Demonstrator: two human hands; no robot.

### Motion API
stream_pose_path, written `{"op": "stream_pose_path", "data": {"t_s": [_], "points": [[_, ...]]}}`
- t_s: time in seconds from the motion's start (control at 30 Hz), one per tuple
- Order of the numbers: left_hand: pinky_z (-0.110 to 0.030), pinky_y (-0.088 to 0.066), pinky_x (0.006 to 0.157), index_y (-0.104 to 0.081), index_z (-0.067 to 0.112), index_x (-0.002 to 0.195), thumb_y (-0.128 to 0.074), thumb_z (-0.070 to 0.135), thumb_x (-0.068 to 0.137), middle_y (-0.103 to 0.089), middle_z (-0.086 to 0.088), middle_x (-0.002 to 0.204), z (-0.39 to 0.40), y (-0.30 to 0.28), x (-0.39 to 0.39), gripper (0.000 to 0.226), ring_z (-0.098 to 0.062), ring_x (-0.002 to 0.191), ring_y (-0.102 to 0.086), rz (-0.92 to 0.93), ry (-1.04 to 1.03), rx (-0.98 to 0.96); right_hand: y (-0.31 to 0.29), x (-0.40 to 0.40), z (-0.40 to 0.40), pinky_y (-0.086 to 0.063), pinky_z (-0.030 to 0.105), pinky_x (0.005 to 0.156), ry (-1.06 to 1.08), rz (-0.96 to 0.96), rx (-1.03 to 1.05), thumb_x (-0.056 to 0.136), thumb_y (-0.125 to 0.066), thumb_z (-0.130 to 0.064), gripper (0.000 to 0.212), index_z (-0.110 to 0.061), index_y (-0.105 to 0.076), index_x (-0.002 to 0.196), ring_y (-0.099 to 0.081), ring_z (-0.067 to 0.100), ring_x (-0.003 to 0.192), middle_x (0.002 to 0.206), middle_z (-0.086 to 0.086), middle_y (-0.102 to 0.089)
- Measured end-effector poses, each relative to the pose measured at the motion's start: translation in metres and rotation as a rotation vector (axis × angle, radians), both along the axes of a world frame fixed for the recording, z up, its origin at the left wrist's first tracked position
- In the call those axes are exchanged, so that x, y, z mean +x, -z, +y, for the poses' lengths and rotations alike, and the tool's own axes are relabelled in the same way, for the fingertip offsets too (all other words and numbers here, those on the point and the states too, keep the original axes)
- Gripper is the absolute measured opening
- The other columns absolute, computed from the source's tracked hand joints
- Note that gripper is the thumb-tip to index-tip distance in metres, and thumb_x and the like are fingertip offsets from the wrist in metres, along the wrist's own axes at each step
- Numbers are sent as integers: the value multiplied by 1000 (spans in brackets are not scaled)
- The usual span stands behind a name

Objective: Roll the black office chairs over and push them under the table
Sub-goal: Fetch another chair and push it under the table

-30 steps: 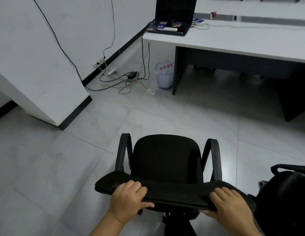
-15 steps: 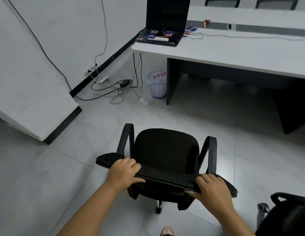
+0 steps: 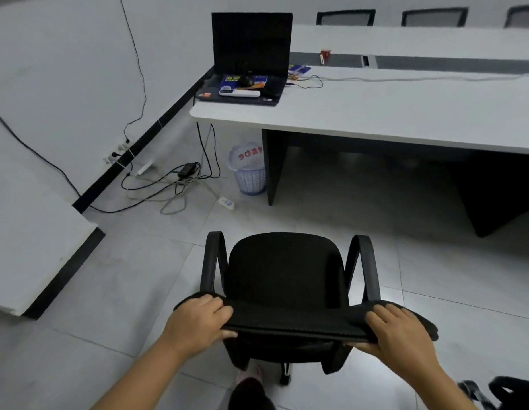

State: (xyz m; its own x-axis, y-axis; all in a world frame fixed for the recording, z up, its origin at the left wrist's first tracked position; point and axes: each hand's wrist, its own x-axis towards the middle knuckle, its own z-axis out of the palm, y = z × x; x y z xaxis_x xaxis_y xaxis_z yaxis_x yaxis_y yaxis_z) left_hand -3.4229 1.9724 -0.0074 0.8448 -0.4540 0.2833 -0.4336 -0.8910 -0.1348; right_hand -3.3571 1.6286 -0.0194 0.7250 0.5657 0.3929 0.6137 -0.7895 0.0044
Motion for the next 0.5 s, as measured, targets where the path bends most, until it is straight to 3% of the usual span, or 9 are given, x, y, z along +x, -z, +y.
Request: {"op": "stream_pose_path", "data": {"t_s": [0.07, 0.13, 0.2, 0.27, 0.33, 0.4, 0.5], "points": [[-14, -35, 37, -64, 23, 60, -53, 56, 66, -54, 9, 53, 9, 0, 30, 36, -7, 44, -51, 5, 47, -3, 2, 18, 8, -36, 23, 41, 41, 19, 7, 87, -14, -68, 75, -16, -53, 50, -48, 18, 42, 48, -4, -47], [-14, -34, 38, -64, 24, 60, -76, 57, 50, -54, 10, 53, 20, -1, 61, 37, -6, 43, -50, 46, 90, 12, 6, 35, 15, -36, 23, 44, 82, 29, 5, 87, -15, -68, 73, -17, -53, 51, -49, 18, 43, 49, -4, -48], [-13, -33, 38, -63, 24, 60, -82, 58, 37, -54, 10, 53, 32, -3, 94, 44, -6, 43, -49, 84, 124, 26, 8, 50, 26, -39, 24, 42, 118, 26, -10, 88, -14, -67, 74, -17, -55, 51, -51, 19, 44, 50, -4, -50], [-13, -33, 38, -63, 24, 59, -83, 56, 37, -54, 10, 53, 43, -3, 126, 44, -6, 43, -49, 77, 163, 20, 9, 62, 37, -38, 25, 44, 174, 6, -12, 89, -13, -65, 75, -16, -55, 51, -51, 20, 44, 50, -3, -50], [-14, -33, 39, -62, 24, 61, -78, 54, 50, -53, 9, 53, 52, 1, 156, 36, -7, 44, -49, 42, 208, -14, 8, 73, 48, -32, 25, 51, 250, -29, -23, 89, -11, -64, 76, -15, -56, 52, -50, 21, 44, 50, -2, -50], [-15, -33, 40, -55, 24, 69, -55, 55, 66, -52, 8, 53, 60, 3, 185, 31, -8, 44, -49, 23, 243, -59, 8, 84, 59, -26, 28, 55, 326, -50, -31, 90, -12, -62, 76, -14, -57, 53, -51, 23, 46, 52, 0, -52], [-16, -34, 40, -40, 23, 76, -42, 51, 67, -53, 7, 53, 65, 5, 226, 30, -9, 44, -50, 24, 277, -96, 6, 106, 68, -35, 30, 52, 395, -41, -46, 91, -15, -62, 75, -13, -58, 54, -52, 25, 48, 53, 1, -52]]}}
